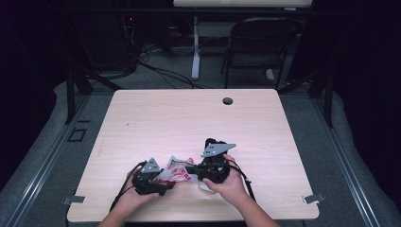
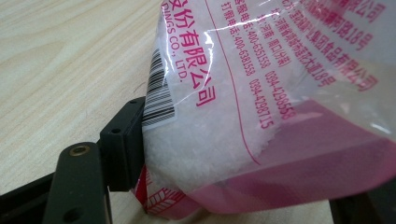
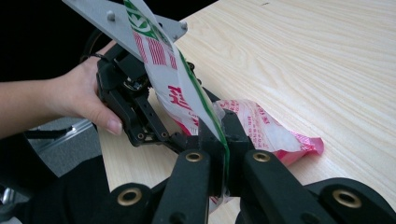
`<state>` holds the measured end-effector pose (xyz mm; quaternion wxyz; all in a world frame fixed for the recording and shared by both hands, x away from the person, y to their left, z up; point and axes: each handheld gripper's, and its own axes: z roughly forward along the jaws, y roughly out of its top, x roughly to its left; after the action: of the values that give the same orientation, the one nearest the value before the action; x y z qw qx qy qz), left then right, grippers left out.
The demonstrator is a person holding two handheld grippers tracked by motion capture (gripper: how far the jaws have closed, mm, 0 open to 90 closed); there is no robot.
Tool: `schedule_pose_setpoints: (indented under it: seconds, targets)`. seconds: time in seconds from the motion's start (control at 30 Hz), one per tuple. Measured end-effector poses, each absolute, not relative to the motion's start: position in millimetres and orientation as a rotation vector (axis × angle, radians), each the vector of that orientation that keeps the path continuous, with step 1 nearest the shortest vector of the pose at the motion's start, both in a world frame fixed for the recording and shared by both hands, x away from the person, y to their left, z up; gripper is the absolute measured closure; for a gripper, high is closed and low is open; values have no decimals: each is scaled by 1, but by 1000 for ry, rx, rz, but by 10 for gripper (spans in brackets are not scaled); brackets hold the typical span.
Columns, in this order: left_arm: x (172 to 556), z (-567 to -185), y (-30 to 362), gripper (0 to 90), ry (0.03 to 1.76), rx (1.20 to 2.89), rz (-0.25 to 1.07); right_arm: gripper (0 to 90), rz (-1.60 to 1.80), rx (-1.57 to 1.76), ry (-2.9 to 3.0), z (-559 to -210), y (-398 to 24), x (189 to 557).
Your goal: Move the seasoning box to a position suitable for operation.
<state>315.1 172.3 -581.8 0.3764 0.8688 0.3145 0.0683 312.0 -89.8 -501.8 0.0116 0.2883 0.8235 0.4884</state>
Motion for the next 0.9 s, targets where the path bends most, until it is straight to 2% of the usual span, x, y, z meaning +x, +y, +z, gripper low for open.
schedule_pose_setpoints:
  seconds: [0.27, 0.47, 0.6, 0.9]
  targets:
    - [317, -583, 173, 343, 810, 2207, 165, 900, 1560, 927, 2541, -500, -88, 317]
    - [315, -581, 173, 390, 823, 2187, 149, 900, 1590, 912, 2533, -492, -82, 322]
    - [316, -580, 176, 388, 818, 2148, 90, 900, 1592, 841, 2555, -485, -80, 320]
    - [315, -581, 173, 338, 793, 2147, 75, 900, 1614, 789, 2565, -481, -80, 312]
